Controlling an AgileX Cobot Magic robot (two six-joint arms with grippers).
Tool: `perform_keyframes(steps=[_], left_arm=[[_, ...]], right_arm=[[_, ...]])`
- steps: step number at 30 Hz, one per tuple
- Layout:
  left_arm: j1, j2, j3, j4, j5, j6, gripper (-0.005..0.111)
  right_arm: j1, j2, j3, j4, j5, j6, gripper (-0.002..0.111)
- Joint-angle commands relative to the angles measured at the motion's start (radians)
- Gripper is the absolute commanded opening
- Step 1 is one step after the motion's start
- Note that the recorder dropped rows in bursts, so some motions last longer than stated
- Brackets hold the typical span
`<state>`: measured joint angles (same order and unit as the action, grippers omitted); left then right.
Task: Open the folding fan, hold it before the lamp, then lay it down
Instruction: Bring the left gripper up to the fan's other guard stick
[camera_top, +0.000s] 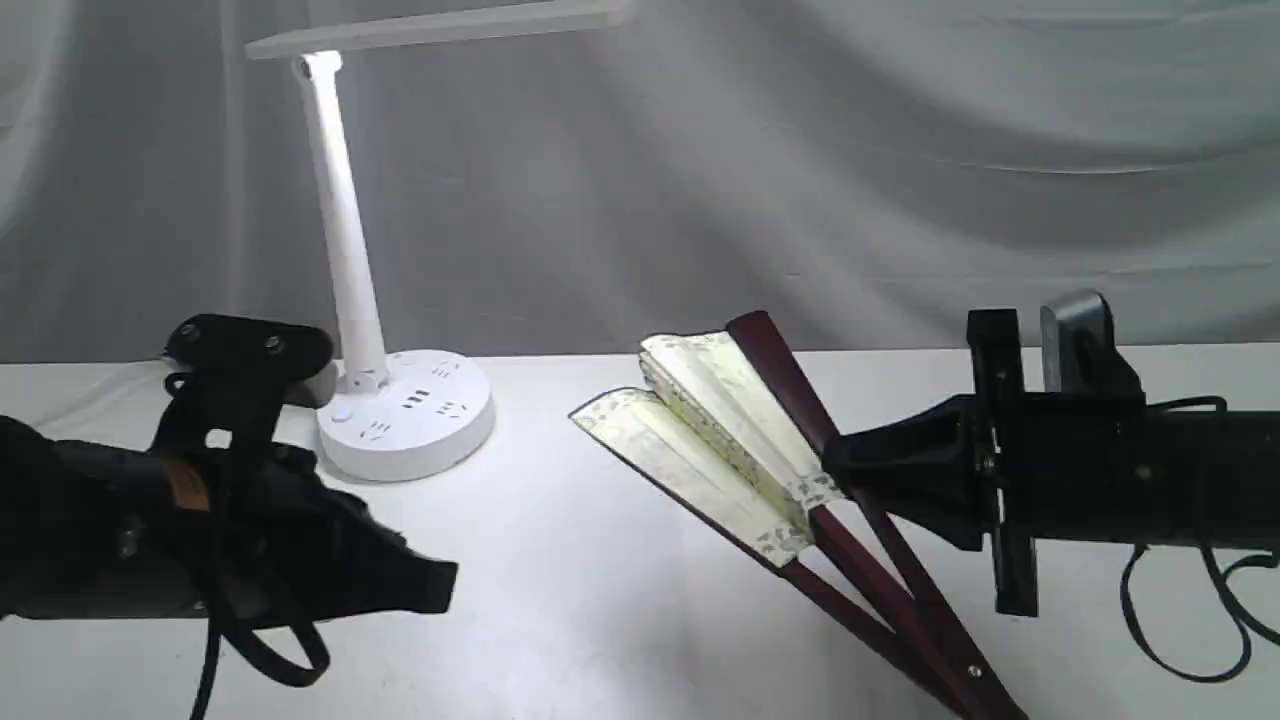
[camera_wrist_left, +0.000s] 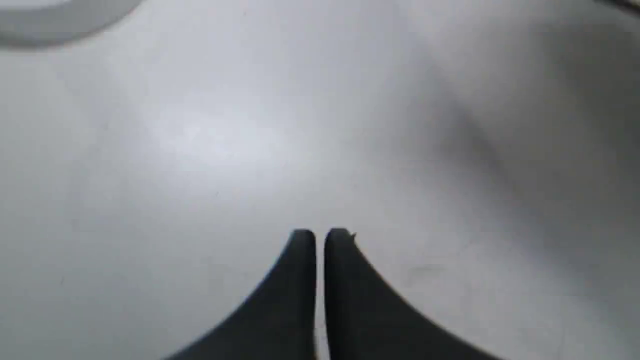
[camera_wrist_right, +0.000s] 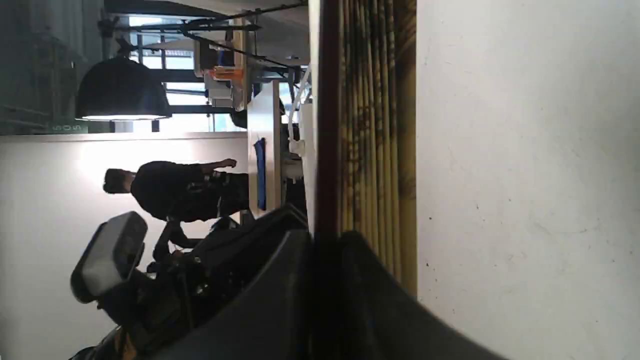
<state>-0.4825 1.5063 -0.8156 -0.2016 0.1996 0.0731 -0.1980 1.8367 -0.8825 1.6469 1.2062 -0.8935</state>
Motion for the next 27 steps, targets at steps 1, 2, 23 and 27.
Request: perform_keyframes(steps=[1, 2, 23, 27], left_arm=[[-0.056, -0.01, -0.005, 0.007, -0.13, 0.036, 0.001], [-0.067, -0.01, -0.005, 0.005, -0.153, 0.034, 0.001], [-0.099, -0.015, 0.356, 0.196, -0.946, -0.299, 0.0], [-0.099, -0.015, 0.405, 0.223, -1.077, -0.383, 0.0]], right_arm=[[0.0, -0.038, 0.044, 0.042, 0.015, -0.04, 0.0], [0.0, -0.047, 0.055, 0.042, 0.015, -0.043, 0.0], [0.0, -0.086, 0.077, 0.021, 0.015, -0.07, 0.0], [0.0, -0.086, 0.077, 0.019, 0.015, -0.075, 0.0]])
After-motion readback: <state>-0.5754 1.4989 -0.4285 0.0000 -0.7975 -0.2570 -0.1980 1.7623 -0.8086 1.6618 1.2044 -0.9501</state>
